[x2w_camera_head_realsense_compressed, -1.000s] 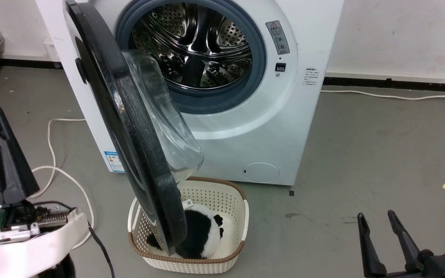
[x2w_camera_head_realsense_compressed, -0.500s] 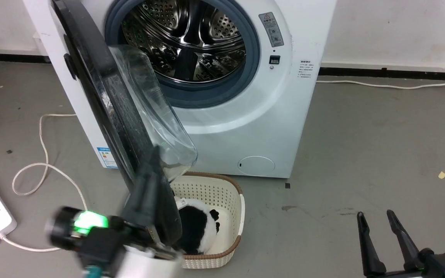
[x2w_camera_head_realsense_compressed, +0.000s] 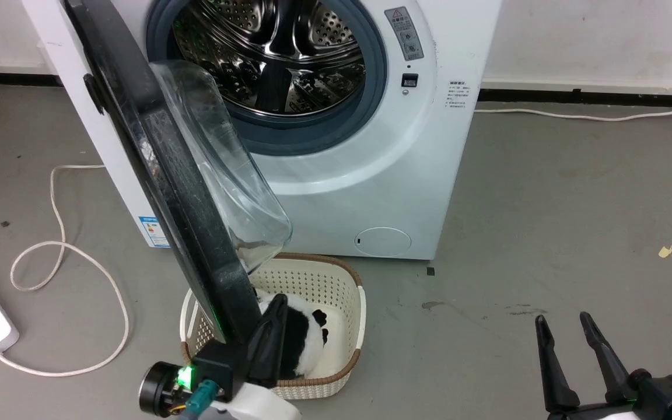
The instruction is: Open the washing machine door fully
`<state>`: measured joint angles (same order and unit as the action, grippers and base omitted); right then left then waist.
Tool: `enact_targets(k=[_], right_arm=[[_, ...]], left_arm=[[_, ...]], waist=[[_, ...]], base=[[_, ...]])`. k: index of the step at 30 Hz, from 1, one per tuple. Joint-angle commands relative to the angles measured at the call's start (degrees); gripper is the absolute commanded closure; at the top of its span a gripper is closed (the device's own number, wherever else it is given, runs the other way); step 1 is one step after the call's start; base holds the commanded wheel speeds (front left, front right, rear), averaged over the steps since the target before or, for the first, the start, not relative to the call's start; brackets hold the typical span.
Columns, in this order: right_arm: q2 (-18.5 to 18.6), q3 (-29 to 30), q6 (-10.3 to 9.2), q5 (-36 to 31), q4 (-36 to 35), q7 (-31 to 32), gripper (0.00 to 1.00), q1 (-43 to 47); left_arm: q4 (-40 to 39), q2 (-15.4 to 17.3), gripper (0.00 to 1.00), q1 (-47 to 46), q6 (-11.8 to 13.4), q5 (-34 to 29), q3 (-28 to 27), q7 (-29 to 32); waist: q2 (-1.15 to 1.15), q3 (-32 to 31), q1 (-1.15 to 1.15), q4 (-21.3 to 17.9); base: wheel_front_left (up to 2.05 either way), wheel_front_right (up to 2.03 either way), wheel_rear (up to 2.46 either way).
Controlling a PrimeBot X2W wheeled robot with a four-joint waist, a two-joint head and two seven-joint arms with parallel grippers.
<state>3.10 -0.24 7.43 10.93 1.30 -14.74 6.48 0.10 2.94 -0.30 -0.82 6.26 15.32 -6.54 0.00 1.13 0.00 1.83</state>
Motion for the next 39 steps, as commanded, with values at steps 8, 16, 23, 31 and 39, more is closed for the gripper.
enact_targets(k=[8,16,23,31,39], right_arm=[[-0.23,0.01,0.06,0.43,0.47,-0.26,0.0,-0.47],[-0.23,-0.06,0.06,0.93,1.15,-0.26,0.0,0.48],[-0.23,-0.97,0.06,0.92,1.11,-0.26,0.0,0.21],[-0.23,-1.92,0.06,-0.65,1.01,-0.21,0.0,-1.52],[-0.23,-1.92,0.06,-3.87,-1.06,1.8,0.0,-4.63]], left_arm=[[5.64,0.57,1.0,-2.48,2.32,1.67,-3.04,-1.09],[6.74,1.43,1.0,-0.92,2.96,2.96,-3.95,-1.25],[5.61,3.56,1.0,-0.87,4.46,4.56,-7.6,-0.78],[5.96,7.83,1.0,-4.29,5.1,7.44,-13.58,0.31],[10.59,12.75,1.0,-10.79,4.5,10.49,-18.99,0.42]], waist=[[0.0,0.32,0.0,1.18],[0.0,-1.2,0.0,8.57],[0.0,-0.39,0.0,15.12],[0.0,4.31,0.0,19.33],[0.0,11.33,0.0,19.93]], base=[[0.0,0.0,0.0],[0.0,0.0,0.0],[0.0,0.0,0.0],[0.0,0.0,0.0],[0.0,0.0,0.0]])
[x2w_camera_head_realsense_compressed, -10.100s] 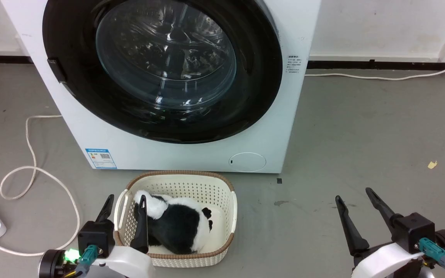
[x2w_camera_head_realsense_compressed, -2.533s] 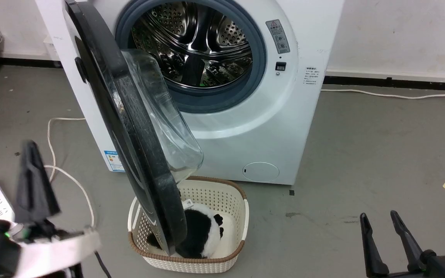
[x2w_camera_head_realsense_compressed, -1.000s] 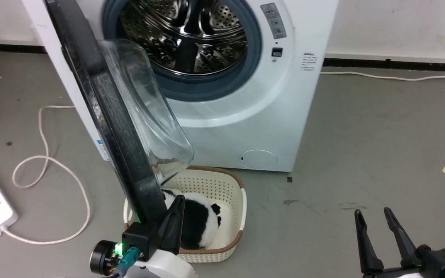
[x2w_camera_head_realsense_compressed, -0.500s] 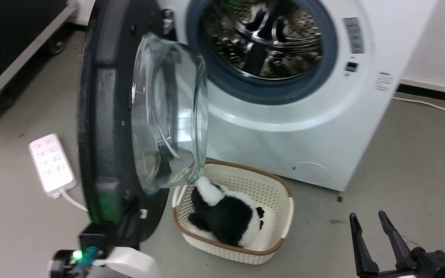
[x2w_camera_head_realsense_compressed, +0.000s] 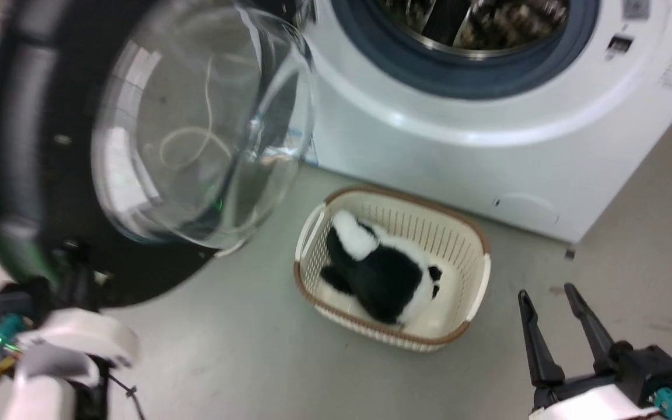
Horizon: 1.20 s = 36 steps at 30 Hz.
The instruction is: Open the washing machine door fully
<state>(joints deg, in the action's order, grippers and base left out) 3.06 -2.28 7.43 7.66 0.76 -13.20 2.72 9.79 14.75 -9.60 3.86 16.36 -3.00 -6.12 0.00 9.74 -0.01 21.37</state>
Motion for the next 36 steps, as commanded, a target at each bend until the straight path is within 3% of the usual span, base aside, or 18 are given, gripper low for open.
enact_targets(k=[1,2,11,15,20,27,36], right_arm=[[-0.18,0.13,0.06,-0.6,-0.52,0.27,0.0,-0.88],[-0.18,0.33,0.06,-1.61,-1.57,1.17,0.0,-1.63],[-0.18,0.94,0.06,-3.52,-3.75,3.01,0.0,-2.86],[-0.18,1.06,0.06,-3.51,-3.83,3.2,0.0,-2.76],[-0.18,1.12,0.06,-2.57,-2.89,2.51,0.0,-2.41],[-0.18,1.75,0.06,-1.42,-1.18,0.91,0.0,-2.08],[-0.18,3.26,0.06,-2.14,-0.61,-0.23,0.0,-1.08]], left_arm=[[0.9,0.94,1.0,-1.48,-0.18,0.38,-0.67,0.0],[4.0,2.96,1.0,-4.17,-0.72,1.59,-2.27,0.88],[14.85,8.65,1.0,-12.58,-2.26,4.13,-6.08,-0.19],[20.88,11.19,1.0,-16.12,-2.52,4.66,-7.45,-2.7],[23.58,11.88,1.0,-15.94,-3.0,4.15,-6.99,-4.86],[18.69,9.94,1.0,-10.78,-3.62,3.34,-5.8,-7.49],[-2.88,1.89,1.0,3.22,-1.05,1.25,-3.02,-8.69]], waist=[[0.0,2.73,0.01,0.39],[0.0,4.93,0.01,0.08],[0.0,8.43,0.01,-1.23],[0.0,8.06,0.01,-2.1],[0.0,5.54,0.01,-2.94],[0.0,0.33,0.01,-5.52],[0.0,-7.06,0.01,-11.37]], base=[[0.0,0.0,0.0],[0.0,0.0,0.0],[0.0,0.0,0.0],[0.0,0.0,0.0],[0.0,0.0,0.0],[0.0,0.0,0.0],[0.0,0.0,0.0]])
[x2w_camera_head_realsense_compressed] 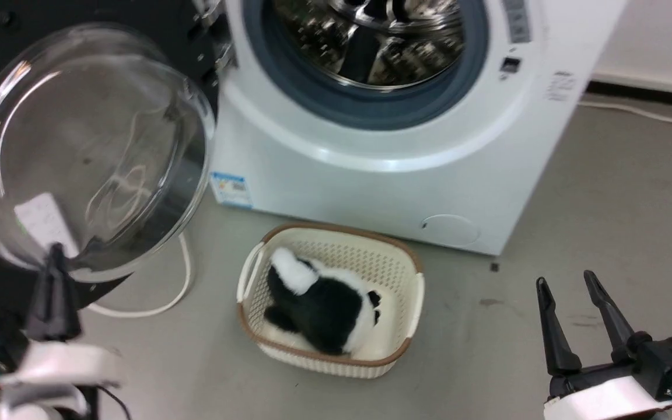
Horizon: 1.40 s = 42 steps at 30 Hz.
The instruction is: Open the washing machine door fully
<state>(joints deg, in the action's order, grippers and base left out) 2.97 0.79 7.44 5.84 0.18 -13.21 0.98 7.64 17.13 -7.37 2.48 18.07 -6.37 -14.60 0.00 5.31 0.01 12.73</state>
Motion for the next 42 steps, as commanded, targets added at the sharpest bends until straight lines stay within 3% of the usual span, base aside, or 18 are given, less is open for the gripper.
enact_targets(k=[1,9,23,24,25,26,42], right_arm=[[-0.09,0.32,0.05,-0.46,-0.15,-0.3,0.0,0.85],[-0.09,1.4,0.05,-0.24,-1.37,-0.74,0.0,3.25],[-0.09,0.72,0.05,2.03,-1.08,-1.38,0.0,5.56],[-0.09,0.64,0.05,2.12,-1.05,-1.44,0.0,5.58],[-0.09,0.6,0.05,2.2,-1.01,-1.49,0.0,5.61],[-0.09,0.58,0.05,2.29,-0.96,-1.53,0.0,5.64],[-0.09,0.01,0.05,2.8,0.33,-1.77,0.0,5.59]], left_arm=[[-2.79,-1.35,1.0,2.59,0.82,-0.86,0.96,-0.23],[-10.1,-5.47,1.0,11.12,1.62,-3.49,7.14,0.12],[-7.0,-8.57,1.0,14.25,1.78,-6.63,13.71,-0.18],[-6.59,-8.72,0.81,14.27,1.73,-6.69,14.0,-0.19],[-6.27,-8.84,0.35,14.25,1.74,-6.82,14.23,-0.21],[-6.04,-8.9,0.0,14.18,1.78,-6.96,14.4,-0.23],[-4.75,-8.79,0.0,13.01,2.56,-8.72,15.46,-0.37]], waist=[[0.0,-3.33,-0.01,-3.51],[0.0,-6.44,-0.01,-8.55],[0.0,-6.73,-0.01,-10.78],[0.0,-6.76,-0.01,-10.72],[0.0,-6.78,-0.01,-10.65],[0.0,-6.8,-0.01,-10.56],[0.0,-6.61,-0.01,-10.23]], base=[[0.0,0.0,0.0],[0.0,0.0,0.0],[0.0,0.0,0.0],[0.0,0.0,0.0],[0.0,0.0,0.0],[0.0,0.0,0.0],[0.0,0.0,0.0]])
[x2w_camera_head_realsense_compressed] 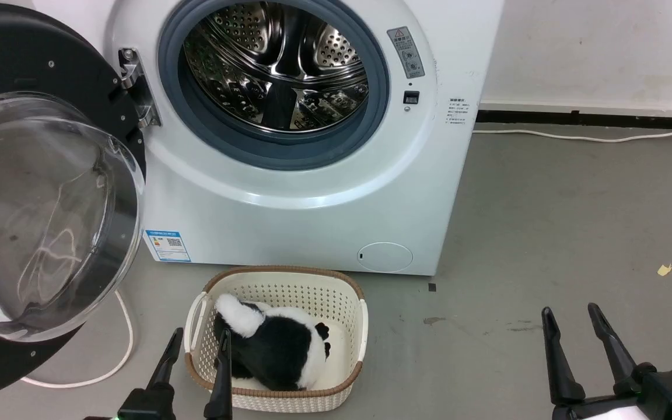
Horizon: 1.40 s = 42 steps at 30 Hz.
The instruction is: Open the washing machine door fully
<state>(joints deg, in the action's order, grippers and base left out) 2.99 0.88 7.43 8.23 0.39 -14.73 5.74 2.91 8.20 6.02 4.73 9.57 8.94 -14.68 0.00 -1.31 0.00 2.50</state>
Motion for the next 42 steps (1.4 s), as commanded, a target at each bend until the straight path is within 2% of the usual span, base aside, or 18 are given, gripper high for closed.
enact_targets(k=[1,11,12,42], right_arm=[[-0.12,-0.12,0.06,0.44,0.07,-0.25,0.0,0.81],[-0.12,-0.08,0.06,0.66,-0.21,-0.26,0.0,0.8],[0.0,-0.04,0.01,0.35,-0.07,0.0,1.0,0.0],[-0.03,-0.2,0.01,-1.54,-0.13,3.22,1.0,-1.34]], left_arm=[[-0.02,0.16,0.0,-0.42,0.33,-0.26,0.19,-0.29],[0.2,0.42,0.0,-0.58,0.47,-0.2,0.38,-0.3],[0.15,0.15,1.0,-0.11,0.24,-0.05,0.27,0.01],[-0.5,-1.13,1.0,-1.38,-0.89,-2.22,-1.79,3.23]], waist=[[0.0,0.05,0.0,0.01],[0.0,0.33,0.0,0.22],[0.0,0.33,0.0,0.22],[0.0,0.55,0.0,-0.37]], base=[[0.0,0.0,0.0],[0.0,0.0,0.0],[0.0,0.0,0.0],[0.0,0.0,0.0]])
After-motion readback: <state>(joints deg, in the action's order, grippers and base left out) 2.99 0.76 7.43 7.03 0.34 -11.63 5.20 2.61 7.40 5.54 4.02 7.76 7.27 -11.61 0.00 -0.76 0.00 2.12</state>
